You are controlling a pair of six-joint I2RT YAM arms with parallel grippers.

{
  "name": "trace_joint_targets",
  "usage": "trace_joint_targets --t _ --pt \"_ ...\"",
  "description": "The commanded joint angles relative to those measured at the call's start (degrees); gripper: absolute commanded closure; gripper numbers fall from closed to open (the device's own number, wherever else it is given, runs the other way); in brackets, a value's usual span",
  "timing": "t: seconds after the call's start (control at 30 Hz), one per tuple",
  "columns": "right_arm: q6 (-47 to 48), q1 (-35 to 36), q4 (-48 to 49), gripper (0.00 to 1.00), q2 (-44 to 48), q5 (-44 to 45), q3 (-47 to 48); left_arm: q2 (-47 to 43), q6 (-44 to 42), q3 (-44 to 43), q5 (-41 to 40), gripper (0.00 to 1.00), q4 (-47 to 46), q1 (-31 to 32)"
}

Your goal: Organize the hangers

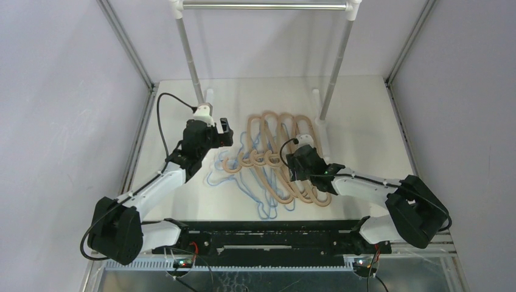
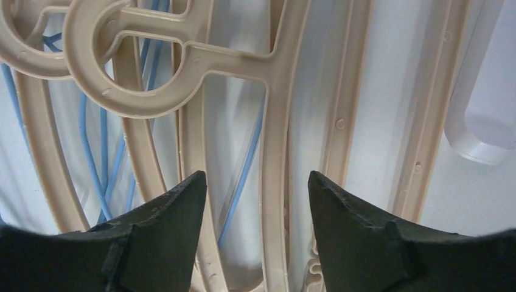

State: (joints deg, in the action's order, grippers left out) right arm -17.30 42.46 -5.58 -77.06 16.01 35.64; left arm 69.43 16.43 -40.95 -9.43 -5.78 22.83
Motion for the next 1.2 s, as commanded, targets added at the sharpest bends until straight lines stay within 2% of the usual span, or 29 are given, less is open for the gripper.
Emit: trace_joint_targets --t 0.0,0.07,0.3,0.37,0.5,0.6,0.67,0.87,1.03,1.17 --pt "-1.4 -0.9 3.0 0.34 -2.0 0.8 0.8 -0.4 -1.1 0.4 -1.2 0.01 -1.3 0.2" --pt "-1.6 -1.1 3.1 0.40 -3.2 0.3 0.8 -0.1 -1.2 0.3 -1.3 0.01 -1.3 0.2" --pt "-2.0 -1.1 3.5 0.45 -4.7 1.5 0.3 -0.3 -1.4 0.4 -1.5 0.01 -1.2 0.2" --pt "-1.8 -1.1 3.4 0.54 -4.1 1.7 0.2 -0.3 -1.4 0.4 -1.4 0.01 -1.2 0.2" --pt "-1.6 -1.1 2.7 0.81 -1.6 1.9 0.2 -0.3 -1.4 0.6 -1.6 0.00 -1.2 0.2" --pt "-1.3 -1.1 2.3 0.88 0.9 1.7 0.1 -0.3 -1.3 0.6 -1.6 0.01 -1.3 0.2" --pt "-1.5 -1.3 1.4 0.99 2.7 1.5 0.5 -0.3 -1.3 0.7 -1.7 0.00 -1.3 0.2" --pt "-1.2 -2.4 -1.8 1.00 9.7 -3.4 4.5 -0.5 -1.1 0.9 -1.9 0.01 -1.5 0.2" --pt "-4.5 -8.2 1.2 1.00 12.0 -16.4 12.8 -0.3 -0.8 0.8 -1.4 0.01 -1.9 0.2" --pt "-8.7 -13.4 6.7 1.00 8.5 -27.2 20.8 -0.7 -0.6 1.2 -1.2 0.01 -2.3 0.2"
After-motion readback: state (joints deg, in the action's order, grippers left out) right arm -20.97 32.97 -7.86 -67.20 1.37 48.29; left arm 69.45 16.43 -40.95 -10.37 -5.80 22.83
